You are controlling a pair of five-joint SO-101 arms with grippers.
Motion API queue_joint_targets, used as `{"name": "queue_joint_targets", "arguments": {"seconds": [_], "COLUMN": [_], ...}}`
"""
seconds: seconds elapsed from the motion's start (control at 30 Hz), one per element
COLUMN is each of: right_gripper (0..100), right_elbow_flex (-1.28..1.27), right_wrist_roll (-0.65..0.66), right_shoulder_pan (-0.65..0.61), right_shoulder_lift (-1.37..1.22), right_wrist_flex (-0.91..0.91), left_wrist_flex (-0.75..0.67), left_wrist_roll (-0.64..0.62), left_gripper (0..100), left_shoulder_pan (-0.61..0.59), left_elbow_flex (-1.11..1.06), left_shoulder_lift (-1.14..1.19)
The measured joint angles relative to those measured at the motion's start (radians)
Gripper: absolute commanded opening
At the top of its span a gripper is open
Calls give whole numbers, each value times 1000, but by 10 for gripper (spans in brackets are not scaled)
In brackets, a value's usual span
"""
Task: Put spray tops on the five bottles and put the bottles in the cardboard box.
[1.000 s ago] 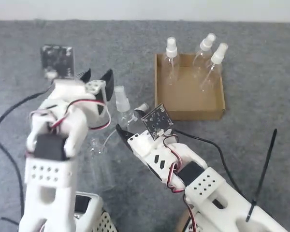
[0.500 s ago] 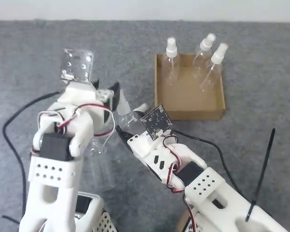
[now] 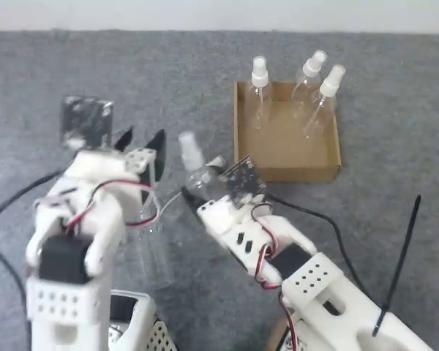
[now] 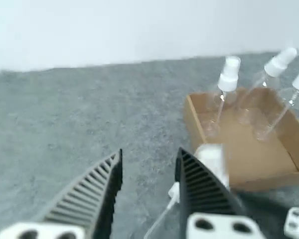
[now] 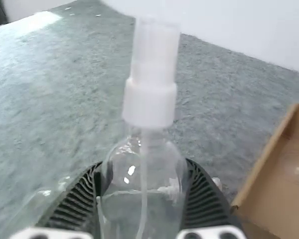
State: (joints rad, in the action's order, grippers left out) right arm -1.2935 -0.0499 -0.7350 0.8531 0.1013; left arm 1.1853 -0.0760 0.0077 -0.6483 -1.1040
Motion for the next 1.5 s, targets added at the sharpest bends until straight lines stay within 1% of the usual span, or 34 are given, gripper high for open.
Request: {"name": "queue_joint_targets", "arguments": {"seconds": [0.13, 0.2, 0.37, 0.53, 0.6, 0.7, 0.8, 0.97, 1.1, 1.23, 1.37, 1.43, 1.5], "right_gripper": [6, 6, 6, 6, 6, 6, 6, 6, 6, 6, 6, 6, 6], "right_elbow_flex": [37, 83, 302, 618, 743, 895, 987, 1014, 1014, 967, 916, 910, 910], "right_wrist_roll": [0, 0, 0, 0, -2, -12, -55, -66, -66, -63, -8, 2, 11], "right_shoulder_pan": [91, 120, 132, 132, 132, 130, 118, 86, 81, 81, 83, 103, 144], "right_shoulder_lift": [0, 0, -40, -245, -351, -485, -531, -532, -494, -388, -299, -276, -267], "right_wrist_flex": [0, 8, 153, 318, 387, 499, 631, 760, 816, 838, 844, 845, 845], "left_wrist_flex": [0, 0, 0, 0, -31, -114, -186, -221, -224, -224, -230, -242, -249], "left_wrist_roll": [0, 0, 20, 52, 55, 55, 55, 55, 55, 57, 57, 57, 57], "left_gripper": [164, 164, 240, 265, 269, 273, 273, 273, 273, 272, 269, 267, 245], "left_shoulder_pan": [-29, -20, 66, 170, 187, 196, 196, 201, 163, 158, 158, 150, 143], "left_elbow_flex": [-80, -152, -279, -358, -399, -470, -511, -519, -519, -522, -545, -559, -566], "left_shoulder_lift": [-149, -190, -212, -216, -216, -216, -215, -216, -219, -216, -216, -215, -215]}}
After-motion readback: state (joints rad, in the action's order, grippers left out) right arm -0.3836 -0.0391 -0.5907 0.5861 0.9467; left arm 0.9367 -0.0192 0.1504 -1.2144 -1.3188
